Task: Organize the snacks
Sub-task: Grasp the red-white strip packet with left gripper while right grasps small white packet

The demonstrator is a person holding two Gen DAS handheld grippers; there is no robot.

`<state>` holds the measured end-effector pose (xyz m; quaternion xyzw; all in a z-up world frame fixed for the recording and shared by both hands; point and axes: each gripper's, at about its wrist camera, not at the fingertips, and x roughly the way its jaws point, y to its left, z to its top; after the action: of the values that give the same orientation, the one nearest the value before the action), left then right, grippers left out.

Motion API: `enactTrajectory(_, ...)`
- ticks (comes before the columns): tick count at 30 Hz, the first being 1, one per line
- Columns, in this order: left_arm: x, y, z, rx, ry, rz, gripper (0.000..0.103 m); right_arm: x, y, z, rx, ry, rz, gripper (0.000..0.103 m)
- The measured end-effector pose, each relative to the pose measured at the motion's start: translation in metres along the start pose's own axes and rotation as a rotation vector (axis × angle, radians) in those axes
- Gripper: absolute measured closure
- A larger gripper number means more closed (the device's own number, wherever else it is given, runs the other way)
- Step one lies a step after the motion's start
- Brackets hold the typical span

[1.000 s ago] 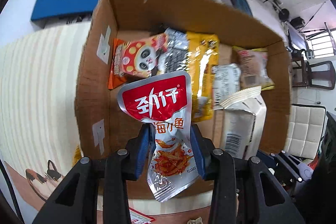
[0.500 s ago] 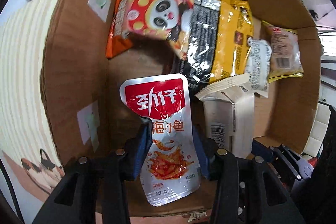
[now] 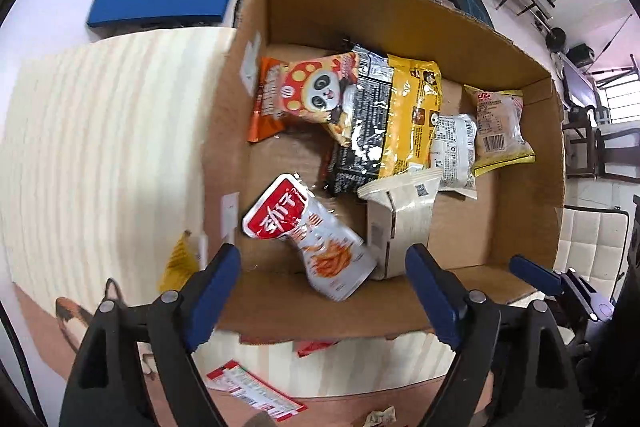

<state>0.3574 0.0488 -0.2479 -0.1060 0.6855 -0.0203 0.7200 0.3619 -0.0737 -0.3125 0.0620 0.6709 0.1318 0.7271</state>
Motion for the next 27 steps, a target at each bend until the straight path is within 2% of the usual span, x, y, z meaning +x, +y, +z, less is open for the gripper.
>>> enactTrajectory(4, -0.023, 0.009, -0.017, 0.007, -0.058, -0.046, 0.01, -0.021, 0.001, -0.021, 0.032, -0.041, 0.023, 0.008)
enactTrajectory(8, -0.04, 0.012, -0.048, 0.049, -0.16, -0.016, 0.01, -0.046, 0.01, -0.063, 0.043, -0.117, 0.011, 0.007)
enactTrajectory(10, -0.044, 0.015, -0.066, 0.061, -0.19, 0.008, 0.01, -0.051, 0.006, -0.09, 0.074, -0.115, 0.008, 0.007)
enactTrajectory(12, -0.043, 0.023, -0.091, 0.063, -0.185, 0.014, 0.01, -0.046, -0.001, -0.118, 0.117, -0.081, 0.019, 0.007)
enactTrajectory(14, -0.033, 0.036, -0.116, 0.032, -0.14, 0.035, 0.01, -0.036, -0.007, -0.148, 0.177, -0.034, 0.009, 0.007)
enactTrajectory(16, -0.018, 0.054, -0.141, -0.015, -0.088, 0.037, 0.01, -0.015, -0.016, -0.186, 0.253, 0.032, 0.035, 0.007)
enactTrajectory(21, 0.044, 0.101, -0.192, -0.174, 0.131, -0.01, 0.01, 0.046, -0.039, -0.273, 0.467, 0.219, 0.096, 0.008)
enactTrajectory(24, 0.071, 0.124, -0.21, -0.272, 0.204, -0.044, 0.01, 0.072, -0.049, -0.303, 0.57, 0.283, 0.149, 0.011)
enactTrajectory(27, 0.089, 0.138, -0.217, -0.34, 0.244, -0.068, 0.01, 0.088, -0.053, -0.316, 0.621, 0.304, 0.157, 0.018)
